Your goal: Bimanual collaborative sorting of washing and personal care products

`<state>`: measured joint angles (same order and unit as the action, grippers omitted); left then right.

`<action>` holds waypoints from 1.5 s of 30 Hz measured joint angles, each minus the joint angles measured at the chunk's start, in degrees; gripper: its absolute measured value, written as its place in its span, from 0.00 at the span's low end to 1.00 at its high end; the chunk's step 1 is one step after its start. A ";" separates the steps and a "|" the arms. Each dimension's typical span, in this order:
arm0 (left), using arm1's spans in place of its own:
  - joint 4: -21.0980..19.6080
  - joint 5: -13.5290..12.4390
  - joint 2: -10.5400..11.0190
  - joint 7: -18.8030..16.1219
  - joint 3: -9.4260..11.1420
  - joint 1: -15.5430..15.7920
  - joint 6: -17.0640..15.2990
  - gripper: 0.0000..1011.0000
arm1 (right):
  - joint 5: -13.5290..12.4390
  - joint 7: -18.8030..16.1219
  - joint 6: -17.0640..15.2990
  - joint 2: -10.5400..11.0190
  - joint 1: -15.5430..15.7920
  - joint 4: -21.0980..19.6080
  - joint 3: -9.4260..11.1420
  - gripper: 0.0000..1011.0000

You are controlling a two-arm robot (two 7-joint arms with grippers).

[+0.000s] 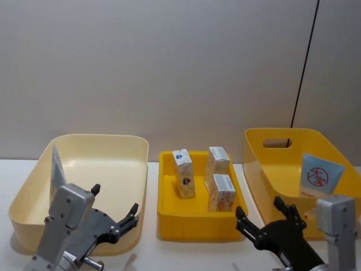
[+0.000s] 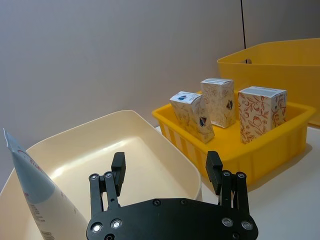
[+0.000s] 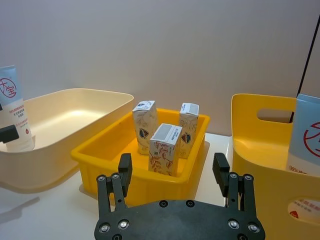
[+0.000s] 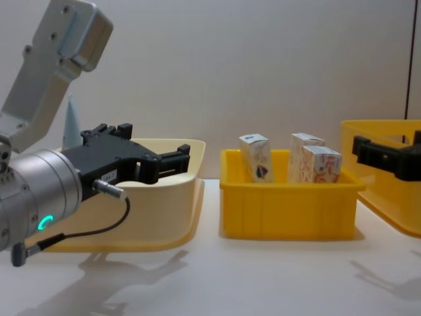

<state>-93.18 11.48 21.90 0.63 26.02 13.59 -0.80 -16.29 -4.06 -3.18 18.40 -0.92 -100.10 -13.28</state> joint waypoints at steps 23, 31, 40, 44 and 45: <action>0.01 0.01 0.00 0.00 0.00 0.00 0.00 0.99 | 3.80 0.73 -3.58 -5.32 -11.46 10.90 -3.26 0.99; 0.01 0.01 0.00 0.00 0.00 0.00 0.00 0.99 | 4.90 1.16 -4.15 -7.74 -15.67 16.96 -4.08 0.99; 0.01 0.01 0.00 0.00 0.00 0.00 0.00 0.99 | 5.67 1.37 -4.11 -10.46 -19.99 24.06 -4.64 0.99; 0.01 0.01 0.00 0.00 0.00 0.00 0.00 0.99 | 5.91 1.53 -3.96 -11.24 -21.12 26.06 -4.76 0.99; 0.01 0.01 0.00 0.00 0.00 0.00 0.00 0.99 | 5.98 1.57 -3.90 -11.56 -21.58 26.80 -4.79 0.99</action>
<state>-93.17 11.48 21.89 0.63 26.03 13.59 -0.79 -10.31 -2.49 -7.09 6.84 -22.50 -73.30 -18.07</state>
